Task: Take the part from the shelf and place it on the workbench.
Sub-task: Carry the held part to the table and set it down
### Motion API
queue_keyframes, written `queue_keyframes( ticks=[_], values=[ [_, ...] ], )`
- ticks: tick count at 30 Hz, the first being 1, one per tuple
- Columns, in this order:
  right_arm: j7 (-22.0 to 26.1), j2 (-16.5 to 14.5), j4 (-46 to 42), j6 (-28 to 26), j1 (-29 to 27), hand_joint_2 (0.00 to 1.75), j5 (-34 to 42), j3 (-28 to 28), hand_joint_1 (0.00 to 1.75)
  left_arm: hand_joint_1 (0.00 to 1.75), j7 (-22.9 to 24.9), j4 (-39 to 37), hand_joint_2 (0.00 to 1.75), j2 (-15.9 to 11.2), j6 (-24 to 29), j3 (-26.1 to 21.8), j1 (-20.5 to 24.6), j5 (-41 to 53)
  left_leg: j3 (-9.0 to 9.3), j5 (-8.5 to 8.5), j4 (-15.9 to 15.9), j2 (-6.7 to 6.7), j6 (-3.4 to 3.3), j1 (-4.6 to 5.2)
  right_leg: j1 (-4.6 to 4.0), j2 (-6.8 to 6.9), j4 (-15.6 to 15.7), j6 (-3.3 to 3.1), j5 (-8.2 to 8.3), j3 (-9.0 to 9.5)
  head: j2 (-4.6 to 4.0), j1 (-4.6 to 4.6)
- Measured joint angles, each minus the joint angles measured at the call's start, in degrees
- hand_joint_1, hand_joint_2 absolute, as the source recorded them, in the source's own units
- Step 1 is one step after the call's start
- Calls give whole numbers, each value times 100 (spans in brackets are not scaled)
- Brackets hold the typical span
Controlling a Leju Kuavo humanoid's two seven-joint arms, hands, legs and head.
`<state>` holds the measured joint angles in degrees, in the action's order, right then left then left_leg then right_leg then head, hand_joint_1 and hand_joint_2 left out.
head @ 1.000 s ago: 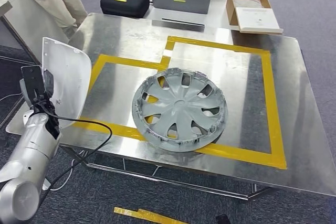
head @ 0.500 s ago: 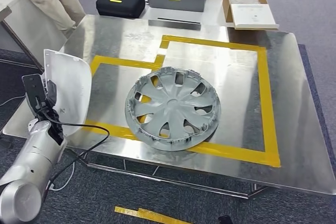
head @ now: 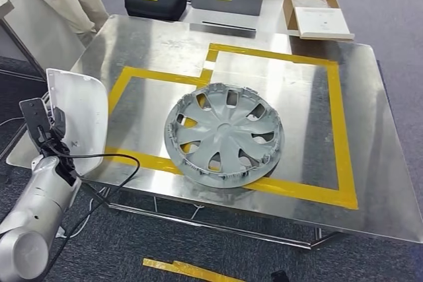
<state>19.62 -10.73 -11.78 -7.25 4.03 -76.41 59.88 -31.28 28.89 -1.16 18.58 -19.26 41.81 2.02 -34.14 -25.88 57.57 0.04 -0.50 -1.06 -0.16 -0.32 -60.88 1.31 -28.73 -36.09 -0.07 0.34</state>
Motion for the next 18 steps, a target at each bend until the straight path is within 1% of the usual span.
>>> queue_keyframes(
  ticks=[1,2,3,4,5,6,7,8,9,10,11,13,14,15,16,17,18],
  values=[
    [1,0,0,-1,-1,0,1,-1,0,166,-1,-12,175,-2,0,-22,-8,-22,-4,6,-2,-3,-21,-1,11,1,-327,22,-179,-155,0,11],
    [0,0,0,-1,-3,0,0,-1,0,168,-1,-26,175,-7,0,-46,-23,-53,-10,7,-1,-3,-32,1,20,3,-734,38,-368,-339,0,20],
    [-1,0,0,-1,-8,0,-1,-2,0,170,2,-41,175,-17,0,-76,-43,-86,-15,8,0,-3,-34,4,28,3,-1104,50,-506,-510,0,20],
    [-1,0,0,-1,-15,0,-1,-2,0,171,7,-59,175,-29,0,-113,-62,-120,-16,8,1,-2,-35,7,31,4,-1327,57,-553,-614,0,20],
    [-2,0,0,-2,-20,0,-2,-1,0,173,13,-75,175,-43,1,-149,-78,-157,-14,8,2,1,-35,7,31,4,-1333,57,-491,-615,0,22],
    [-1,1,0,-3,-22,0,-1,-1,0,174,20,-90,175,-57,2,-183,-88,-186,-9,6,3,4,-32,8,31,4,-1081,47,-323,-489,0,22],
    [-1,1,0,-4,-19,0,-1,-1,0,175,26,-102,175,-71,2,-210,-92,-207,-2,3,4,8,-28,7,31,5,-698,32,-119,-296,0,25],
    [0,1,0,-5,-13,0,-1,-1,0,175,32,-112,175,-87,2,-239,-93,-227,1,-2,7,10,-13,18,26,6,-283,12,28,-73,0,22],
    [2,1,0,-5,-6,0,0,-3,0,175,39,-122,175,-109,2,-271,-93,-240,-3,-4,13,9,10,29,22,6,51,-8,125,108,0,16],
    [4,0,0,-5,-7,0,-1,-7,0,175,44,-134,175,-129,4,-301,-94,-251,-9,-1,16,9,37,38,17,4,232,-25,151,208,0,12],
    [6,0,0,-4,-10,0,-1,-10,0,175,50,-148,175,-148,9,-328,-97,-260,-15,6,15,9,68,44,8,2,309,-43,136,256,0,8],
    [8,0,0,-3,-21,0,-1,-17,0,175,60,-174,175,-178,19,-366,-114,-277,-18,2,14,10,131,29,12,0,339,-100,162,261,0,8],
    [9,-1,0,-2,-19,0,0,-21,0,175,62,-184,175,-193,21,-388,-124,-286,-41,-55,73,10,159,21,19,1,357,-141,178,268,0,0],
    [10,-1,0,-1,-15,0,0,-25,0,175,64,-192,175,-213,20,-412,-132,-297,-112,-176,244,10,186,15,29,1,378,-180,194,276,0,-14],
    [11,-2,0,0,-12,0,0,-29,0,175,64,-200,175,-231,17,-436,-142,-306,-237,-350,533,9,207,8,36,2,391,-209,202,282,0,-27],
    [11,-2,0,1,-12,0,0,-33,0,175,66,-211,175,-244,15,-453,-153,-312,-410,-546,918,9,224,7,33,1,391,-226,201,282,0,-41],
    [11,-2,0,1,-15,0,0,-35,0,175,68,-223,175,-253,14,-467,-172,-316,-582,-707,1297,9,237,5,30,1,389,-232,198,281,0,-45]
  ],
)
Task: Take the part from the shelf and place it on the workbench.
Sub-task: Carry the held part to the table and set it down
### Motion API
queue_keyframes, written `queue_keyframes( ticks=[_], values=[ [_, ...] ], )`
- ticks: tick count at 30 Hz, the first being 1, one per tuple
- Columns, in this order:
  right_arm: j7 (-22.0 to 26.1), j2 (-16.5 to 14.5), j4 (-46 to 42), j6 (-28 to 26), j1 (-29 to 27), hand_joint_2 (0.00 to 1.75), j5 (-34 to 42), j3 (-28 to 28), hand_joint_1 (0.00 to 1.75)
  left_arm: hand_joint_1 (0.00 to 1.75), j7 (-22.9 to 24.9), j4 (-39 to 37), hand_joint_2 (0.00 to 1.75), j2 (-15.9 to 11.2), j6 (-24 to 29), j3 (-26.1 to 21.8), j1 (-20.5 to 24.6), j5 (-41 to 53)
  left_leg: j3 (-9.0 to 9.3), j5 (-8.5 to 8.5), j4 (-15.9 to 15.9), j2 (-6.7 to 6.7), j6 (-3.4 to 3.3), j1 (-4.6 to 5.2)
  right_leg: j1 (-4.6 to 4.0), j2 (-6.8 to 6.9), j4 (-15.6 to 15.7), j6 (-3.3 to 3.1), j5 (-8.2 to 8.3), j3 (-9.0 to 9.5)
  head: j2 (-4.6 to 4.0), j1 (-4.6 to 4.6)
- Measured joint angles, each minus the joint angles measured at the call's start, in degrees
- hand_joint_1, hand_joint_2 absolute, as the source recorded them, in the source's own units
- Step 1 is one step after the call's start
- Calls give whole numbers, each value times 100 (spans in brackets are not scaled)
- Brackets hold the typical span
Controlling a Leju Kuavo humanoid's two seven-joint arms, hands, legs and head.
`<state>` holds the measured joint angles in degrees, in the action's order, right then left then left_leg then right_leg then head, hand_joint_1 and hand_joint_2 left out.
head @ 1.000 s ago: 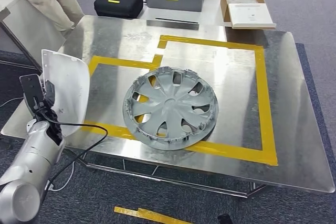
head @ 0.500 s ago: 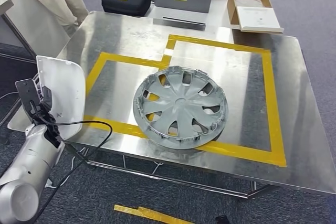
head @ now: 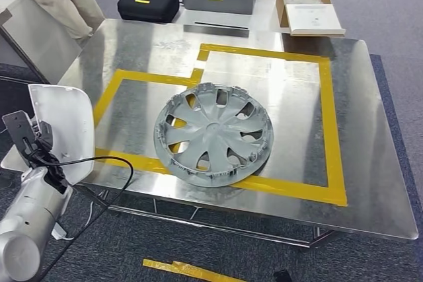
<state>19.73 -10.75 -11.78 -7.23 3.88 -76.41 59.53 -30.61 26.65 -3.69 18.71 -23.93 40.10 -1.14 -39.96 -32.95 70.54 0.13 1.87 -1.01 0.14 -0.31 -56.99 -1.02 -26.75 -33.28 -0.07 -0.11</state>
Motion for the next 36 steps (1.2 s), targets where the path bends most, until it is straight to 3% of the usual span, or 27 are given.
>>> queue_keyframes(
  ticks=[1,2,3,5,7,8,11,12,15,16,17,18,20,22,23,26,28,30,32,33,34,36],
  values=[
    [-1,0,0,0,-4,0,0,-1,0,175,3,-14,175,-5,0,-10,-27,-3,-117,-64,251,0,7,-1,-3,-1,-3,-3,-3,1,0,0],
    [-1,0,0,0,-7,0,0,-2,0,175,5,-27,175,-10,0,-18,-50,-3,-147,-18,307,0,8,-2,-4,-2,-7,-2,-5,2,0,-2],
    [-1,0,0,0,-6,0,0,-2,0,175,7,-37,175,-17,0,-24,-67,-3,-67,133,136,-1,2,-2,-4,-4,-13,2,-8,5,0,-3],
    [0,-1,0,1,-1,0,0,-5,0,175,7,-49,175,-31,-1,-26,-72,-2,296,522,-604,0,-22,0,-10,-8,-30,25,-23,10,0,-4],
    [1,-2,0,1,4,0,1,-8,0,171,8,-52,175,-41,-2,-27,-66,-2,559,677,-1158,4,-53,14,-32,-13,-59,67,-41,-9,0,-2],
    [1,-2,0,1,3,0,1,-9,0,140,8,-55,175,-44,-2,-29,-71,-3,590,660,-1237,7,-72,23,-42,-14,-64,90,-43,-22,0,-4],
    [1,-2,0,2,-2,0,4,-10,0,12,6,-63,175,-45,8,-42,-77,-3,585,678,-1272,4,-162,10,-40,-10,-105,170,-88,-76,0,-3],
    [1,-2,0,2,-1,0,5,-11,0,0,0,-64,131,-44,32,-51,-72,-1,588,687,-1283,1,-198,0,-35,-7,-250,202,-187,-149,0,12],
    [-11,-2,0,7,-3,0,7,-15,0,0,-30,-67,0,-44,156,-82,-67,31,585,690,-1287,-10,-255,0,-10,-1,-1309,269,-700,-643,0,40],
    [-23,-2,0,10,-9,0,7,-16,0,0,-39,-68,0,-44,200,-89,-69,49,583,690,-1286,-11,-257,2,-5,0,-1619,280,-792,-797,0,38],
    [-33,-2,0,14,-14,0,7,-17,0,0,-48,-69,0,-45,241,-96,-67,64,584,689,-1285,-10,-258,4,-3,0,-1745,284,-781,-866,0,41],
    [-42,-2,0,16,-17,0,6,-17,0,0,-53,-69,0,-49,280,-104,-62,76,590,688,-1284,-8,-256,4,-1,0,-1635,280,-662,-821,0,41],
    [-48,-2,0,21,-12,0,5,-20,0,0,-58,-69,0,-66,345,-116,-32,100,609,680,-1284,-3,-242,4,0,4,-900,253,-275,-472,0,42],
    [-52,-2,0,25,-1,0,3,-32,0,0,-57,-69,0,-101,408,-125,32,117,600,672,-1270,1,-197,26,-6,4,-243,216,-71,-128,0,36],
    [-55,-2,0,27,1,0,3,-40,0,0,-55,-69,0,-126,446,-131,69,120,589,675,-1266,2,-168,34,-12,-1,-107,197,-59,-54,0,35],
    [-63,-2,0,27,-15,0,1,-50,0,0,-47,-67,0,-225,547,-154,152,133,569,648,-1237,0,-77,21,-9,-18,-81,105,-44,-37,0,31],
    [-65,-2,0,26,-15,0,-3,-53,0,0,-44,-65,0,-307,591,-173,202,160,435,419,-915,-1,-26,9,9,-17,-50,31,-18,-24,0,8],
    [-66,-2,0,27,-13,0,-10,-56,0,0,-41,-64,0,-377,608,-200,233,182,111,55,-185,0,6,6,3,-16,-50,1,-17,-23,0,-13],
    [-69,-2,0,28,-19,0,-13,-56,0,0,-38,-64,0,-418,609,-231,225,188,-140,-84,342,0,17,6,-1,-16,-53,-4,-19,-22,0,-12],
    [-71,-2,0,28,-21,0,-13,-56,0,0,-37,-64,0,-429,609,-242,220,189,-137,2,326,-1,13,6,-3,-17,-56,-4,-20,-20,0,-11],
    [-73,-2,0,28,-20,0,-13,-56,0,0,-36,-64,0,-442,609,-249,222,190,-17,190,70,-1,0,6,-4,-19,-60,-1,-23,-14,0,-12],
    [-73,-3,0,28,-15,0,-13,-57,0,0,-36,-64,0,-465,609,-260,246,193,365,566,-715,-2,-34,13,-18,-24,-77,21,-37,-8,0,-13]
  ],
)
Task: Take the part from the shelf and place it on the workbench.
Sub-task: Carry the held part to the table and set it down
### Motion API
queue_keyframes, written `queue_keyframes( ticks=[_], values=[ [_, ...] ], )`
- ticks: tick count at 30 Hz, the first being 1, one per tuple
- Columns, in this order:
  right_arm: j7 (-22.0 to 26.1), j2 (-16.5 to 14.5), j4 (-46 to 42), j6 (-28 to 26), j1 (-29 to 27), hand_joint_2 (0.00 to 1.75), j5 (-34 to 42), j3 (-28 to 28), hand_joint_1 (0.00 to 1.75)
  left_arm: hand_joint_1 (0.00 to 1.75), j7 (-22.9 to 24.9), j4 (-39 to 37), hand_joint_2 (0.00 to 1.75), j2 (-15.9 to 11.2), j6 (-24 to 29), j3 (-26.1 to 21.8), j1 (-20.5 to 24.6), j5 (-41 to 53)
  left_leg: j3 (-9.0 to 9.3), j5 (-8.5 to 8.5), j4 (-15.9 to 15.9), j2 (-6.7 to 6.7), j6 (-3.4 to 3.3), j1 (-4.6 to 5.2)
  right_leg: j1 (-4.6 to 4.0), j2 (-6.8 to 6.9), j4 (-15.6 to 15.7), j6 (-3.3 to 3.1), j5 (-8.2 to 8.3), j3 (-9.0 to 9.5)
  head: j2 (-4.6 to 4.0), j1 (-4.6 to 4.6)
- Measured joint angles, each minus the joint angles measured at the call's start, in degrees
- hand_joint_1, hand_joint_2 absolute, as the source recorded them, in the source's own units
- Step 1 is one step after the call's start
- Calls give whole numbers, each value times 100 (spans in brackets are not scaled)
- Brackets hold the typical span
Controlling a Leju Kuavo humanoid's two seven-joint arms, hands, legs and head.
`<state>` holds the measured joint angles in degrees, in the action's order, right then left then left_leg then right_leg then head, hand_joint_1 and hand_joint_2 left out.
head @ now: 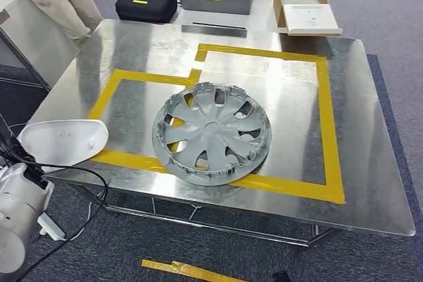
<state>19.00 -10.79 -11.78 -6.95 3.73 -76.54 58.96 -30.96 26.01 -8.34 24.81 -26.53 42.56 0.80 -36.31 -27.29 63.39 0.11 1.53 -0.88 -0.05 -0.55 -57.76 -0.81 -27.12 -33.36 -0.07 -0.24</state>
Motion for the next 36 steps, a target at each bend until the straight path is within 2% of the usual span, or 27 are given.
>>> queue_keyframes(
  ticks=[1,2,5,6,8,10,11,12,13,15,16,17,20,22,23,25,26,27,28,30,31,33,36],
  values=[
    [-1,0,0,0,2,0,0,-1,0,0,0,0,0,-10,0,-4,15,2,148,95,-309,0,-19,8,-11,-2,-10,20,-5,-8,0,1],
    [-1,0,0,0,2,0,0,-1,0,0,0,0,0,-16,-1,-7,25,3,222,117,-478,1,-36,18,-20,-3,-16,42,-7,-20,0,3],
    [-5,1,0,0,-2,0,0,-1,0,0,4,0,0,-23,-1,-14,28,4,228,103,-547,2,-113,16,-21,0,-20,123,-15,-52,0,2],
    [-6,1,0,0,-3,0,0,-1,0,0,5,0,0,-22,0,-16,35,5,230,113,-558,0,-145,3,-20,3,-90,156,-75,-92,0,11],
    [-5,1,0,0,1,0,0,-2,0,0,-5,0,0,-20,13,-21,53,49,231,130,-575,-6,-196,-14,-8,10,-570,212,-364,-326,0,37],
    [-4,1,0,8,0,0,-2,-3,0,0,-42,0,0,-18,37,-15,50,181,223,130,-572,-6,-215,-7,7,14,-1317,238,-692,-676,0,56],
    [0,1,0,16,-6,0,-5,-3,0,0,-72,0,0,-21,55,-4,43,289,221,130,-571,-6,-216,-3,9,14,-1550,240,-743,-789,0,55],
    [6,1,0,29,-12,0,-10,-3,0,0,-105,0,0,-28,72,19,35,415,222,129,-569,-5,-216,0,8,14,-1582,234,-689,-809,0,57],
    [16,1,0,48,-16,0,-15,-3,0,0,-138,1,0,-41,93,51,29,556,227,128,-569,-3,-216,1,8,14,-1382,219,-533,-714,0,56],
    [37,1,0,85,-11,0,-31,-5,0,0,-198,9,0,-74,139,142,27,841,239,122,-567,2,-204,9,1,14,-622,163,-168,-335,0,56],
    [48,1,0,97,-4,0,-42,-8,0,0,-222,16,0,-93,158,188,32,971,233,119,-561,3,-187,18,-5,13,-292,136,-67,-163,0,53],
    [54,1,0,103,0,0,-54,-14,0,0,-243,28,0,-109,171,234,37,1087,221,121,-556,4,-162,25,-13,10,-94,116,-31,-60,0,50],
    [52,1,0,122,-12,0,-85,-38,0,0,-302,104,0,-136,185,356,51,1403,196,130,-555,4,-68,14,-19,0,15,61,-23,-7,0,49],
    [45,1,0,150,-12,0,-104,-50,0,0,-329,191,0,-143,135,443,92,1557,125,-15,-378,4,-11,1,3,2,63,0,13,17,0,32],
    [37,1,0,163,-8,0,-112,-56,0,0,-332,234,0,-139,44,476,132,1573,15,-171,-126,3,10,-5,15,4,80,-23,25,29,0,20],
    [18,1,0,174,-4,0,-122,-76,0,0,-235,345,0,-78,-281,530,236,1534,-324,-525,619,2,46,-12,11,11,81,-40,25,31,0,4],
    [9,1,0,174,-3,0,-124,-84,0,0,-131,430,0,-14,-441,573,288,1525,-463,-612,914,1,57,-16,10,17,78,-42,22,33,0,5],
    [2,1,0,174,1,0,-124,-90,0,0,-14,535,0,59,-568,634,344,1529,-525,-595,1039,1,62,-19,9,23,74,-42,20,34,0,5],
    [-4,0,0,174,8,0,-124,-94,0,0,89,655,0,134,-648,704,407,1533,-486,-469,952,0,62,-23,10,26,66,-38,16,37,0,5],
    [-18,-3,0,178,19,0,-124,-109,0,0,227,925,0,272,-744,854,564,1533,-171,-64,293,0,46,-30,10,21,41,-12,-3,42,0,3],
    [-30,-4,0,181,22,0,-129,-121,0,0,291,1076,0,336,-780,941,651,1538,0,69,-60,1,31,-28,-1,13,14,12,-18,30,0,4],
    [-65,-6,0,190,20,0,-148,-145,0,0,441,1388,0,455,-828,1141,788,1577,161,123,-434,4,-18,-12,-21,1,-21,71,-28,-17,0,9],
    [-99,-6,0,205,7,0,-180,-168,0,0,704,1813,0,591,-754,1462,937,1743,160,112,-500,3,-118,-15,-19,1,-49,156,-52,-78,0,12]
  ],
)
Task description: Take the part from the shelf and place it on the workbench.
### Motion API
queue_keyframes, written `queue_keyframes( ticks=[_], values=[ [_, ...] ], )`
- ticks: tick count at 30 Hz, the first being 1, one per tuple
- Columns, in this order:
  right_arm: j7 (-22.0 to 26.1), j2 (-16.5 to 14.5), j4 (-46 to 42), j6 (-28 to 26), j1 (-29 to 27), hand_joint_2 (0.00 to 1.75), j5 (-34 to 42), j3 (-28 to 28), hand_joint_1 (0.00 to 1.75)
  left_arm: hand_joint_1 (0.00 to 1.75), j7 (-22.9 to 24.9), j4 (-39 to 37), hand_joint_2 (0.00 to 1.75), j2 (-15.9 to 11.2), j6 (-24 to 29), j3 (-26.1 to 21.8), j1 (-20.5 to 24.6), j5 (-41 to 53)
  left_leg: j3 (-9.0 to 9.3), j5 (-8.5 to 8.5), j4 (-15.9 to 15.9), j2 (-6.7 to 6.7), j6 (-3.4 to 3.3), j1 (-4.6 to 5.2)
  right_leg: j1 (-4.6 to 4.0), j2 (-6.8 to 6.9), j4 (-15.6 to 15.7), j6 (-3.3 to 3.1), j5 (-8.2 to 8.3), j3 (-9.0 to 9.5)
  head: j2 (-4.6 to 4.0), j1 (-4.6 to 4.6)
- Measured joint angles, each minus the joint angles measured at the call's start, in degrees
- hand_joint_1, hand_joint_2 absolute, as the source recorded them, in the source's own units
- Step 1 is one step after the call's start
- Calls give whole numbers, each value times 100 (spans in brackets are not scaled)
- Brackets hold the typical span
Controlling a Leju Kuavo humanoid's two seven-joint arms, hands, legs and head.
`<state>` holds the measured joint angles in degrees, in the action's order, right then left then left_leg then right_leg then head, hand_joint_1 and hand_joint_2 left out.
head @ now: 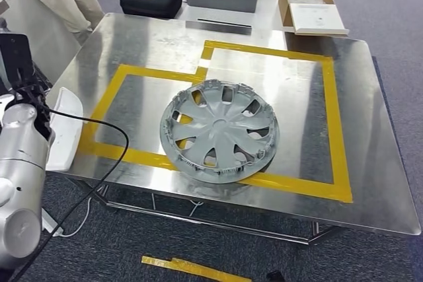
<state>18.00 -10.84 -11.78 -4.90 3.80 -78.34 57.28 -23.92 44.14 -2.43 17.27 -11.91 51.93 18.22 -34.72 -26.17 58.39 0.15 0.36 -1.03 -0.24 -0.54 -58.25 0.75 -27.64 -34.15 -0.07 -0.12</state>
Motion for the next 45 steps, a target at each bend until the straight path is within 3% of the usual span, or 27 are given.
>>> queue_keyframes(
  ticks=[2,4,6,7,9,11,14,16,18,20,21,22,23,25,26,28,31,33,35,36,37,38,41,43,45],
  values=[
    [-11,-6,0,4,5,0,-2,-16,0,0,153,239,0,93,110,192,152,110,3,20,-27,-5,-68,-17,13,6,-354,56,-225,-181,0,28],
    [-29,-14,0,-4,8,0,8,-22,0,0,257,466,0,192,205,352,266,174,1,18,-26,-8,-106,-3,33,11,-1115,98,-569,-540,0,54],
    [-46,-21,0,-21,-4,0,20,-23,0,0,311,729,0,328,268,493,260,211,7,10,-23,-2,-120,9,42,13,-1603,118,-671,-790,0,54],
    [-49,-26,0,-27,-8,0,28,-23,0,0,322,895,0,417,307,583,209,223,16,5,-23,6,-123,10,43,15,-1531,118,-561,-769,0,57],
    [-38,-38,0,-43,-1,0,50,-23,0,0,312,1265,0,625,434,818,33,237,46,-11,-22,27,-118,11,43,25,-828,99,-153,-452,0,59],
    [-14,-59,1,-63,18,0,71,-23,0,0,272,1603,0,806,612,1093,-187,280,57,-27,-12,39,-86,35,33,35,-159,68,74,-100,0,56],
    [7,-93,2,-96,22,0,83,-25,0,0,228,1969,0,958,772,1456,-490,345,48,-18,-16,33,-8,51,25,14,19,12,68,6,0,48],
    [9,-113,2,-105,16,0,87,-23,0,0,224,2135,0,1005,796,1597,-598,344,13,-117,75,26,48,46,48,9,52,-52,92,13,0,39],
    [12,-127,2,-108,17,0,89,-23,0,0,224,2237,0,1021,804,1670,-638,335,-201,-424,571,22,94,41,69,13,78,-106,110,23,0,15],
    [14,-134,2,-109,11,0,90,-23,0,0,228,2284,0,1022,810,1709,-690,327,-544,-748,1325,20,118,39,66,13,76,-121,109,21,0,1],
    [14,-136,2,-109,7,0,90,-23,0,0,231,2299,0,1022,812,1720,-723,324,-650,-795,1551,20,118,39,61,12,75,-124,108,21,0,1],
    [14,-136,2,-109,5,0,90,-23,0,0,234,2313,0,1023,814,1732,-749,322,-660,-730,1568,20,108,41,55,10,73,-124,109,22,0,0],
    [14,-138,2,-109,4,0,90,-23,0,0,237,2331,0,1024,815,1745,-764,322,-555,-563,1353,20,86,43,47,8,70,-124,109,25,0,0],
    [14,-148,2,-109,7,0,90,-23,0,0,237,2383,0,1026,815,1770,-762,322,-179,-185,601,18,19,62,20,6,60,-117,105,30,0,2],
    [14,-153,2,-109,9,0,90,-23,0,0,237,2407,0,1031,815,1787,-756,322,-20,-80,272,16,-10,73,5,7,51,-106,103,22,0,5],
    [14,-160,2,-109,13,0,90,-23,0,0,239,2435,0,1040,816,1816,-759,322,98,-54,-5,13,-46,95,-11,16,46,-64,110,-1,0,9],
    [15,-166,2,-109,9,0,90,-23,0,0,242,2460,0,1052,817,1835,-763,320,100,-11,-74,3,-118,70,-3,21,-8,16,57,-65,0,11],
    [16,-167,2,-109,9,0,91,-24,0,0,245,2477,0,1067,817,1843,-758,318,106,19,-107,-9,-165,41,13,20,-463,75,-217,-289,0,39],
    [15,-168,2,-109,5,0,91,-25,0,0,246,2479,0,1075,817,1847,-773,317,96,22,-107,-12,-178,43,36,23,-1256,126,-566,-647,0,61],
    [15,-168,2,-109,0,0,92,-24,0,0,247,2479,0,1076,817,1847,-787,317,94,22,-105,-13,-178,45,44,24,-1529,142,-640,-774,0,61],
    [14,-168,2,-109,-5,0,92,-23,0,0,249,2479,0,1077,817,1847,-796,317,95,22,-104,-13,-178,45,47,24,-1601,151,-611,-807,0,63],
    [14,-168,2,-109,-7,0,91,-23,0,0,251,2479,0,1077,817,1847,-801,317,100,22,-103,-11,-176,45,52,26,-1420,152,-469,-716,0,63],
    [15,-169,3,-110,6,0,91,-25,0,0,254,2481,0,1080,817,1848,-795,317,110,13,-93,-2,-140,62,58,35,-245,121,16,-105,0,63],
    [15,-170,3,-110,10,0,92,-26,0,0,257,2482,0,1081,817,1849,-791,317,88,23,-85,1,-86,82,44,30,65,77,54,63,0,52],
    [14,-171,3,-110,1,0,92,-26,0,0,260,2485,0,1080,817,1850,-791,317,74,20,-77,1,-32,78,42,23,81,11,71,67,0,43]
  ],
)
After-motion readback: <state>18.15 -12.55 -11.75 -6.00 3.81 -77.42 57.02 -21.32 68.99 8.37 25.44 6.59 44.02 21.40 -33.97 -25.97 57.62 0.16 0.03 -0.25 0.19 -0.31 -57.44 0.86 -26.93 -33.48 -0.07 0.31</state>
